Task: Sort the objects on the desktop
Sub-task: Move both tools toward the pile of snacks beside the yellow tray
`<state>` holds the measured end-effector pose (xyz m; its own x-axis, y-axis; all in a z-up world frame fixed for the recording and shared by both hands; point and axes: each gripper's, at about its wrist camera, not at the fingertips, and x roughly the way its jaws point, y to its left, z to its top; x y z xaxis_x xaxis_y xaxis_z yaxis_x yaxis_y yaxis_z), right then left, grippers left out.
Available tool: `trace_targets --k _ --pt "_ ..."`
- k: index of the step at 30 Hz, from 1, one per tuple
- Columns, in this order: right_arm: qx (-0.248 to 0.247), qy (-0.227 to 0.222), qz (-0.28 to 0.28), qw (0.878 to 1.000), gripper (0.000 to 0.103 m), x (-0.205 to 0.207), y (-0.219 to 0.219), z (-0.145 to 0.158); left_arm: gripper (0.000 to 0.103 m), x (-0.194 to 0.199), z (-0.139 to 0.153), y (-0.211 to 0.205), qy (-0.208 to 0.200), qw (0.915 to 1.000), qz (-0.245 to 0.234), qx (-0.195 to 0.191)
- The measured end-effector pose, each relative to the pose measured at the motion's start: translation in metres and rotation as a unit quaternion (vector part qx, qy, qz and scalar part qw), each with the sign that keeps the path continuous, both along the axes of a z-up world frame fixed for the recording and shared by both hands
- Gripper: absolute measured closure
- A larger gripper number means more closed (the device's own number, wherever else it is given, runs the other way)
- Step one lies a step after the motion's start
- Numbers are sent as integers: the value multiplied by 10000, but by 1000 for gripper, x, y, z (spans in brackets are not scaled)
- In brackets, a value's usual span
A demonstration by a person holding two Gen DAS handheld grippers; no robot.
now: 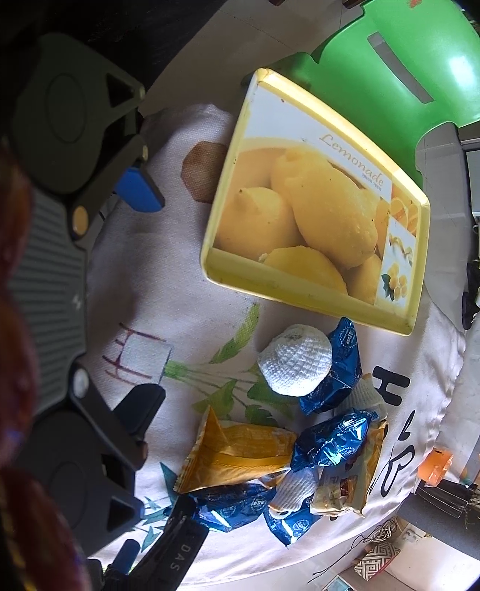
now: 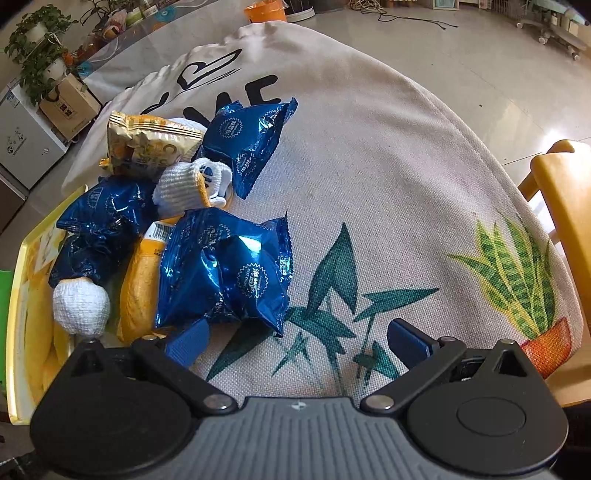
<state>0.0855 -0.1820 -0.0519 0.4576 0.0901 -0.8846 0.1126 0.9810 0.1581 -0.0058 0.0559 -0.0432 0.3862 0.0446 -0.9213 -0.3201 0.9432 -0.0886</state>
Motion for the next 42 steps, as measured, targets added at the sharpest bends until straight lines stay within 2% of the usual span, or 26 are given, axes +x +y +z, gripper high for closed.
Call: trace_targets --k 2,5,9,14,18,23,27,32,36,42 --pt "-238 -34 -33 9997 0 3 0 -3 0 0 -1 1 8 10000 6 -25" --pt "-180 36 -143 9997 0 10 -4 -7 0 0 -1 2 32 10000 13 -52" --pt "-391 -48 -313 9987 0 22 -9 -7 1 0 1 4 25 10000 20 -71" --pt "-106 -284 -1077 9937 0 32 -36 -1 1 1 3 9 31 9999 88 -104" --pt "39 -287 -1332 9907 0 26 -45 6 1 4 7 10 -58 9999 64 -114" --pt "297 -521 -1031 9929 0 6 -39 28 1 12 13 13 -174 9995 22 -269" --pt "607 -510 -643 9948 0 -9 -30 39 1 26 19 14 -193 9994 -109 -274" --pt "926 -375 -299 9945 0 -20 -16 40 0 45 26 12 -344 9981 -489 -162" --pt "885 -431 2 9951 0 -21 -2 36 0 59 27 14 -476 9955 -765 -297" --pt "951 -368 273 9944 4 -17 9 26 1 78 30 25 -594 9946 -772 -346"
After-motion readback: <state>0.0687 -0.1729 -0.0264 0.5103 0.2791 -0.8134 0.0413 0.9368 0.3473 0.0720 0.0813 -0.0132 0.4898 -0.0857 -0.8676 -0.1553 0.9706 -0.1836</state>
